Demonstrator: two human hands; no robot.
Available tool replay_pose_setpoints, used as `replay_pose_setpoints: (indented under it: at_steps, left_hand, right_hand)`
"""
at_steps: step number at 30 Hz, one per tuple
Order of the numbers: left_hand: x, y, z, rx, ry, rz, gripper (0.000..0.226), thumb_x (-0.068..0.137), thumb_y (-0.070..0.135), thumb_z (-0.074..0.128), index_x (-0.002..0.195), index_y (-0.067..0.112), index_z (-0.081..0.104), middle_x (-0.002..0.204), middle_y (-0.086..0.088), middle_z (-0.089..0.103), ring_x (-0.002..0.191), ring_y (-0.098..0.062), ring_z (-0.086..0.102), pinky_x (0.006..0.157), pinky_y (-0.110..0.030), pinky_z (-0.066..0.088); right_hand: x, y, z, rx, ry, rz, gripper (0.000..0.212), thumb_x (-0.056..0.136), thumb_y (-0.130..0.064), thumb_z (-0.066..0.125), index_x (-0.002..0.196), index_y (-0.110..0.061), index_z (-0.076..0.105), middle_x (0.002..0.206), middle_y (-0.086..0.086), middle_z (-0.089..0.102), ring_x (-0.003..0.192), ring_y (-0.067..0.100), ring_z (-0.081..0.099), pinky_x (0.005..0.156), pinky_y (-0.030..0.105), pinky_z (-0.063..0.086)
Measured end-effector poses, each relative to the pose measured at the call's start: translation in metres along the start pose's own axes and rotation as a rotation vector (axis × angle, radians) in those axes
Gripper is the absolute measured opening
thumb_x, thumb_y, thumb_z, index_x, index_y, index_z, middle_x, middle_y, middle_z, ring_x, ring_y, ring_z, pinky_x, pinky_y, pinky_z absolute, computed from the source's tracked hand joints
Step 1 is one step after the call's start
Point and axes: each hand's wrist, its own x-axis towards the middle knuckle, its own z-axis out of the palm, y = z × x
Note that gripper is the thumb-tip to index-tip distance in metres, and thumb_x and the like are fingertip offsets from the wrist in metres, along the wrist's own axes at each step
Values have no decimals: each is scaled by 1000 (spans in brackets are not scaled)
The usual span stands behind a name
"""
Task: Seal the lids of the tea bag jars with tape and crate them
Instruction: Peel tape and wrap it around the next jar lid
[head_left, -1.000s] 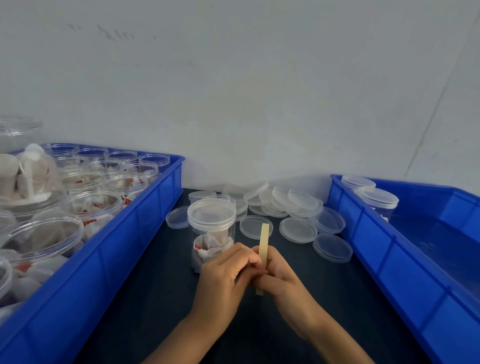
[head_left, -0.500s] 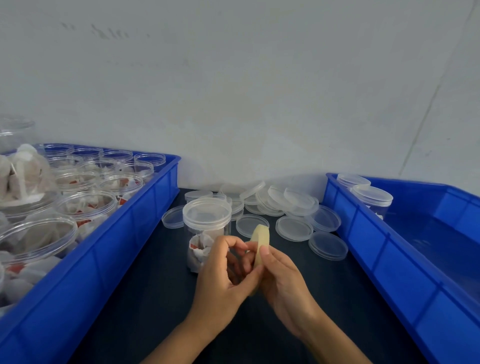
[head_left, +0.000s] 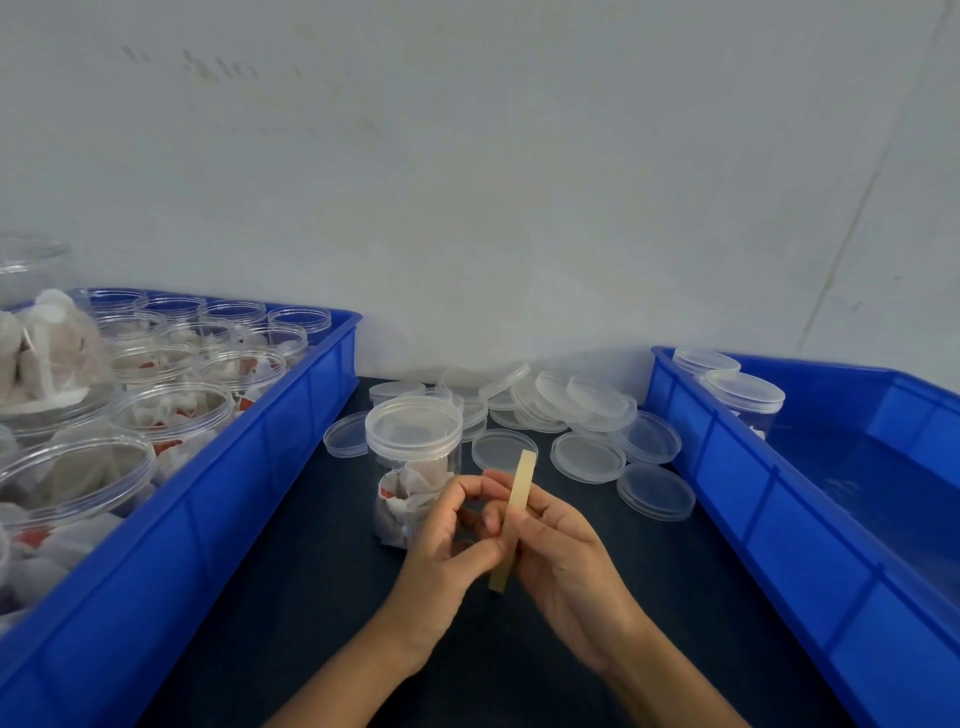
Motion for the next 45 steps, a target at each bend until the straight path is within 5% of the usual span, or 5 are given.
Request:
replay_pose_setpoints:
  at_steps: [6,13,20,27,45]
  left_hand:
    - [-1,-3,1,4,-16,28,30,75,21,64,104,28,60,92,10,62,95,-11,62,78,-22,54]
    - [5,0,-8,636,160,643,14,86,22,67,94,12,72,99,4,60,92,-6,61,75,-16,52]
    - [4,6,-10,603,176,677,20,86,29,64,88,11,71,88,9,66,85,0,65,72,-14,52]
    - [3,8,-11,655,172,667,21,86,31,64,80,13,72,79,11,70,76,1,68,60,-28,58]
    - [0,5,-1,920,167,635,13,85,15,42,77,17,53,80,8,52,78,-5,44,68,-25,40]
  right_hand:
    - [0,2,1,-79,88,-38,43,87,-30,49,122,-7,59,82,8,63,83,20,62,90,42,50]
    - [1,-5,-4,-43,107,-30,46,86,-34,51,110,5,54,87,19,72,81,26,69,75,35,55]
    - [-1,-4,3,-92,108,-46,60,85,-39,53,105,17,50,90,31,65,80,30,69,73,32,57]
    - [-3,-8,14,-307,293,-58,69,74,-50,60,103,12,51,99,42,57,100,59,53,91,68,41]
    - [-1,-7,7,-375,358,-58,68,70,-59,57,85,7,53,76,20,52,68,30,45,61,39,36]
